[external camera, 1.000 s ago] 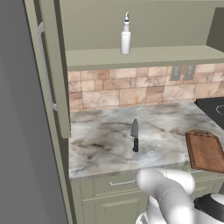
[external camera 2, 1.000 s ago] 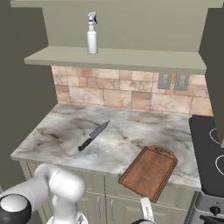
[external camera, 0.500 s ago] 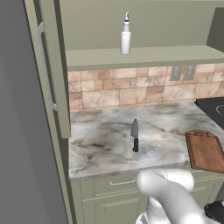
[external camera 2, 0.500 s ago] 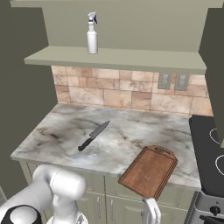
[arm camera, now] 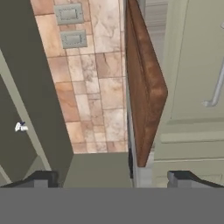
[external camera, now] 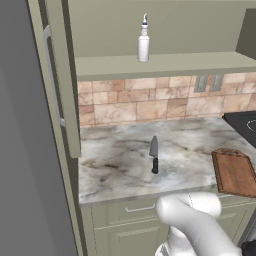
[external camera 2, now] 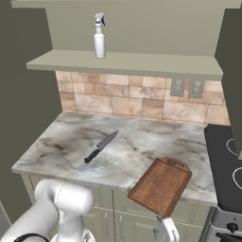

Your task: Move the cutting board and knife to the sink. Then move spray from the cabinet to the counter.

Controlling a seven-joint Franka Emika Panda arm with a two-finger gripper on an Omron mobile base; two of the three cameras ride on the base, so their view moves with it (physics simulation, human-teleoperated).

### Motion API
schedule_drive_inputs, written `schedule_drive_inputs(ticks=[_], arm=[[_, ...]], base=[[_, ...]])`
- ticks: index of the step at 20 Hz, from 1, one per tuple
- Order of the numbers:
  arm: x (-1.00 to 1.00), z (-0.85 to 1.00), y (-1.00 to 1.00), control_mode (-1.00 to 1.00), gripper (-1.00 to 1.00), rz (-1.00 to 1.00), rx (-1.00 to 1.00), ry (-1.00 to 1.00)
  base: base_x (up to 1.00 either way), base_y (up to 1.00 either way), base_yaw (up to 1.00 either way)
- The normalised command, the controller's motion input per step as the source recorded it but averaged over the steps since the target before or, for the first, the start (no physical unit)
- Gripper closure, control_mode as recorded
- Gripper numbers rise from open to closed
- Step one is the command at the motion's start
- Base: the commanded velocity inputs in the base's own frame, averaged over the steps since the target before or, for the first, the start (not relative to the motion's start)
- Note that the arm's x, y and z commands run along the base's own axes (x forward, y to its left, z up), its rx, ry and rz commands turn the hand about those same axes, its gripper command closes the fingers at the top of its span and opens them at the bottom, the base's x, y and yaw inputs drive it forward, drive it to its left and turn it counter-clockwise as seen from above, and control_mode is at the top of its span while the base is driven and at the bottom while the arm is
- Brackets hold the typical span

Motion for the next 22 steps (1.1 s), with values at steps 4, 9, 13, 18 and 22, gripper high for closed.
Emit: schedule_drive_inputs(ticks=[4,9,13,18,22], arm=[[0.00,0.00,0.00,-1.00,-1.00,0.00,0.00,-0.11],[0.01,0.00,0.03,-1.00,-1.00,0.00,-0.01,-0.02],[0.07,0.00,0.00,-1.00,-1.00,0.00,0.00,0.00],[0.12,0.00,0.00,-1.00,-1.00,0.00,0.00,0.00],[0.21,0.00,0.00,-1.00,-1.00,0.00,0.00,0.00]], base=[[0.00,0.00,0.00],[0.00,0.00,0.00],[0.00,0.00,0.00],[0.00,0.00,0.00],[0.00,0.00,0.00]])
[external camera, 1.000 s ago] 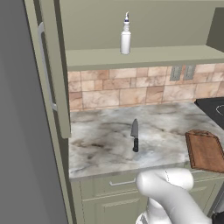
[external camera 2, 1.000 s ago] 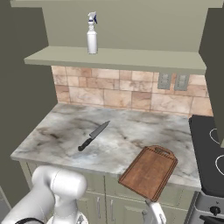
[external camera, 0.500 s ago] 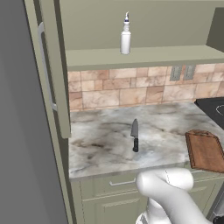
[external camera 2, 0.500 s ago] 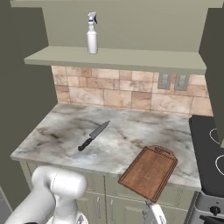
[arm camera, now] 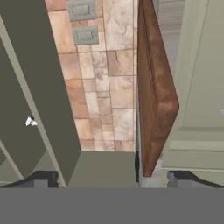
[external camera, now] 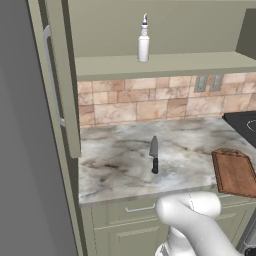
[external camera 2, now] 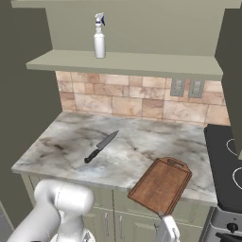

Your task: Move the cutting board and knife to the sink. Then move spray from the cabinet to the counter.

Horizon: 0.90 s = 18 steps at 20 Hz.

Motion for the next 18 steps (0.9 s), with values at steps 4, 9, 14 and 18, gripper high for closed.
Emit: schedule_drive_inputs(ticks=[4,9,14,18], arm=[[0.25,-0.01,0.00,-1.00,-1.00,0.00,0.00,0.01],[0.21,-0.04,0.00,-1.00,-1.00,0.00,0.00,0.00],[0.15,-0.16,0.03,-1.00,-1.00,-0.01,0.00,0.00],[0.14,-0.17,0.02,-1.00,-1.00,-0.03,0.00,0.00]], base=[[0.00,0.00,0.00],[0.00,0.00,0.00],[0.00,0.00,0.00],[0.00,0.00,0.00]])
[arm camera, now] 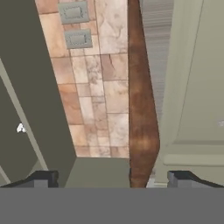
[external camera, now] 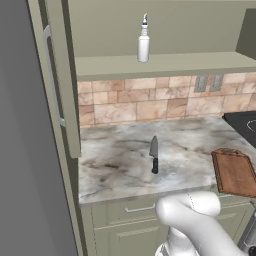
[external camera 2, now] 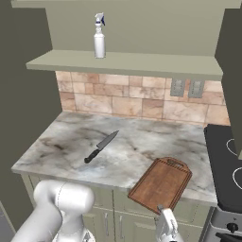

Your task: Move the cutting board and knife to the sink. Then move spray from the cabinet to the counter.

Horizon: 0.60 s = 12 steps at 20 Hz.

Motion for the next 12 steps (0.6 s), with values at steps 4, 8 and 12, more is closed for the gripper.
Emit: schedule_drive_inputs(ticks=[4,8,12], arm=[[0.19,-0.16,0.00,-1.00,-1.00,-0.04,0.00,0.00],[0.24,-0.13,0.00,-1.00,-1.00,-0.04,0.00,0.01],[0.28,-0.13,0.00,-1.00,-1.00,-0.04,0.00,0.03]], base=[[0.00,0.00,0.00],[0.00,0.00,0.00],[0.00,0.00,0.00]])
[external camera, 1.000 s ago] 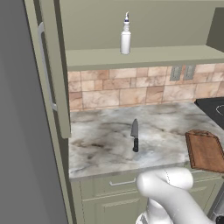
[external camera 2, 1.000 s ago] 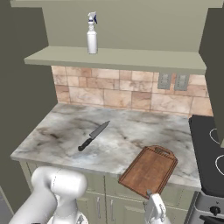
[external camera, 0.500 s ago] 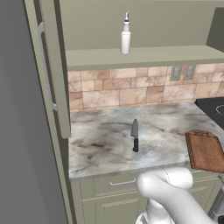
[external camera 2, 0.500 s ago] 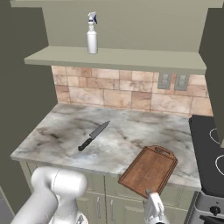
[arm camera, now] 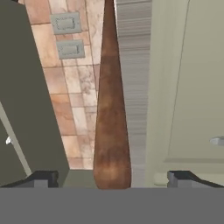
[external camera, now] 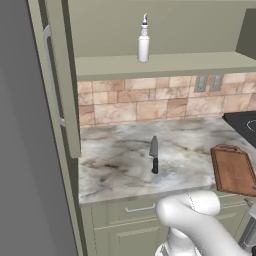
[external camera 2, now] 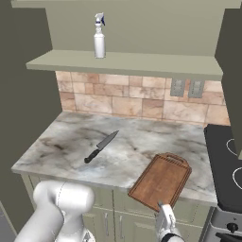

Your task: Move the cutting board and knife to the sink. Then move spray from the cabinet to the counter.

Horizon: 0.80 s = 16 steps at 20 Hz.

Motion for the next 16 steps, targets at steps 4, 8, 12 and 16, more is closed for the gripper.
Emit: schedule_drive_inputs(ticks=[4,8,12,16], arm=[[0.25,-0.16,0.00,-1.00,-1.00,-0.02,0.00,0.02],[0.11,-0.20,-0.08,-1.00,-1.00,-0.01,-0.01,0.01],[0.01,-0.11,-0.07,-1.00,-1.00,0.00,0.00,0.00],[0.00,0.00,-0.06,-1.00,-1.00,-0.01,0.00,0.00]], base=[[0.00,0.00,0.00],[0.00,0.00,0.00],[0.00,0.00,0.00],[0.00,0.00,0.00]])
